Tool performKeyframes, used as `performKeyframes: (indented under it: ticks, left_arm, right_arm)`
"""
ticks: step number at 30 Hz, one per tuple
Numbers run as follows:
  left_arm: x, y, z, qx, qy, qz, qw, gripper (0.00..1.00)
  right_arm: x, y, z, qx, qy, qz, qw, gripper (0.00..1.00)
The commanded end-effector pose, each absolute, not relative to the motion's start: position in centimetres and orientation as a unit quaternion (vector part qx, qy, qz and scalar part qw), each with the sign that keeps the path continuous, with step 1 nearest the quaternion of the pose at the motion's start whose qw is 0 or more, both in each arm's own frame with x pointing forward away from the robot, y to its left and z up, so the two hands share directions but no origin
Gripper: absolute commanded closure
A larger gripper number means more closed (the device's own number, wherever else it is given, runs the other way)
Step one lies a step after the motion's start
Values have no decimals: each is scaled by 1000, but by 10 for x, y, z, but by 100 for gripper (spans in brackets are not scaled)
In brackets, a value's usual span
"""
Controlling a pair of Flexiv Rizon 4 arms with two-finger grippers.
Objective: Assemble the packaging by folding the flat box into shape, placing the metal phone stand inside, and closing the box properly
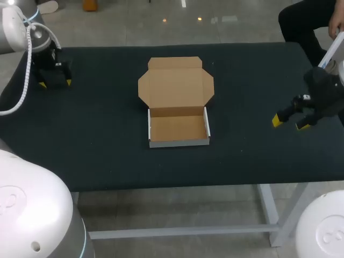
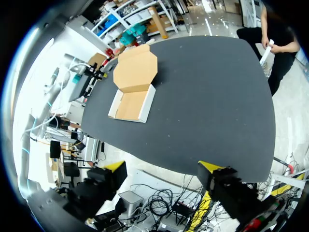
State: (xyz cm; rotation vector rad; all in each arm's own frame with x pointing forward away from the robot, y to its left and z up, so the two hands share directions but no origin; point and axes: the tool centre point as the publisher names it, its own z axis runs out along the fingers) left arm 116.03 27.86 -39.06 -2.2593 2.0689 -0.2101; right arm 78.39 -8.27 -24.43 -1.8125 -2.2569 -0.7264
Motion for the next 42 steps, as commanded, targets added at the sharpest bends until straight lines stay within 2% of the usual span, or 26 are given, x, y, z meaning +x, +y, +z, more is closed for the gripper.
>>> performKeyframes:
  ticks: [1, 12, 14, 42]
  left_arm:
    - [1162, 279, -391, -736, 673, -66, 34, 0]
    - [1162, 279, -391, -736, 673, -66, 34, 0]
    - [1187, 270, -382, -711, 700, -54, 49, 0]
    - [1188, 271, -381, -707, 704, -55, 47, 0]
  right_arm:
    - [783, -84, -241, -605, -755, -242, 81, 0]
    - [783, -84, -241, -605, -755, -242, 81, 0]
    - [783, -84, -241, -605, -755, -242, 81, 0]
    - [783, -84, -241, -605, -755, -242, 81, 0]
